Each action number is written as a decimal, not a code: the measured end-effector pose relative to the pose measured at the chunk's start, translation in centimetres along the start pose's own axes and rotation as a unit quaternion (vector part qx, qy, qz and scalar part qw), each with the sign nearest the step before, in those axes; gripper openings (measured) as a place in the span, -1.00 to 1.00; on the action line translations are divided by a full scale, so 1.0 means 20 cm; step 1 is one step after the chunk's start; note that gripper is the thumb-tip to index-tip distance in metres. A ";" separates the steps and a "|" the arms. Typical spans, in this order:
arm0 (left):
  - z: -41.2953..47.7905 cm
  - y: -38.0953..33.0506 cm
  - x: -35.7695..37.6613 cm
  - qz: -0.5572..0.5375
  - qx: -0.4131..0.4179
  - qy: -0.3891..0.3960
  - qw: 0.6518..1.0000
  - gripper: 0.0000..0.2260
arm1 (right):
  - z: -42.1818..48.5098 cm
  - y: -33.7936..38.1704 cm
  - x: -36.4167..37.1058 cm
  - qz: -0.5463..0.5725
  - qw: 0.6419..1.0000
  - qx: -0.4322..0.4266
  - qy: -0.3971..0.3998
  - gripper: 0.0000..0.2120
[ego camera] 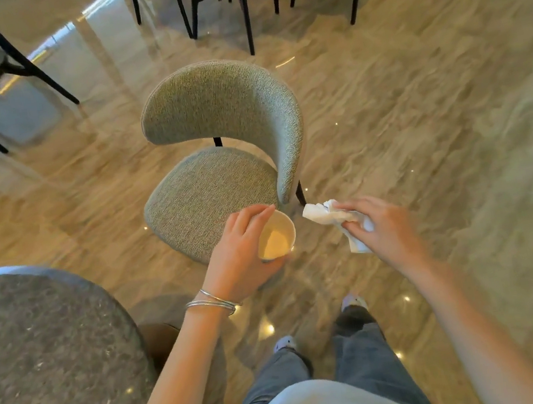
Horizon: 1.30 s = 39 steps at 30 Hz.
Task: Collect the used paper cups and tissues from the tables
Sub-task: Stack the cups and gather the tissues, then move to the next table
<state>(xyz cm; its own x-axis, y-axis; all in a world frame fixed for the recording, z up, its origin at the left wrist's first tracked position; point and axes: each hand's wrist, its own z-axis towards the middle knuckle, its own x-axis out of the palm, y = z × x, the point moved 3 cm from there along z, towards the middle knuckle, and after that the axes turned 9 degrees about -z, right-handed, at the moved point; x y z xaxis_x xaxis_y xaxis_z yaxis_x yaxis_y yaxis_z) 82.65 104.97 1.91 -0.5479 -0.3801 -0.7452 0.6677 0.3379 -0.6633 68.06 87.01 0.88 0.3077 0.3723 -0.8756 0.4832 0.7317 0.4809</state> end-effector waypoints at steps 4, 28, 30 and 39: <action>0.20 -0.02 0.09 0.002 -0.009 0.018 1.000 -0.31 | 0.14 -0.17 -0.01 0.002 1.000 0.006 0.030 -0.71; 1.81 -0.26 0.54 -0.044 -0.103 -0.067 0.992 -0.30 | 1.57 -1.21 -0.52 0.000 0.996 -0.064 0.055 -0.76; 1.94 -0.21 0.54 -0.041 -0.110 -0.070 0.991 -0.31 | 1.71 -1.24 -0.51 -0.002 0.996 -0.069 0.061 -0.77; 2.62 0.03 0.31 -0.030 -0.111 -0.096 0.989 -0.32 | 2.60 -1.19 -0.54 -0.005 0.991 -0.107 0.078 -0.78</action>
<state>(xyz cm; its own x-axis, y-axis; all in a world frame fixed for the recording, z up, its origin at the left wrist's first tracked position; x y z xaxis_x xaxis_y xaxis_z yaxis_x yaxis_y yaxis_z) 106.04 57.75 0.58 -0.4625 -0.5550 -0.6915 0.4981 0.4825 -0.7205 95.87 35.80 1.22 0.1644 0.4356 -0.8850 0.2953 0.8343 0.4655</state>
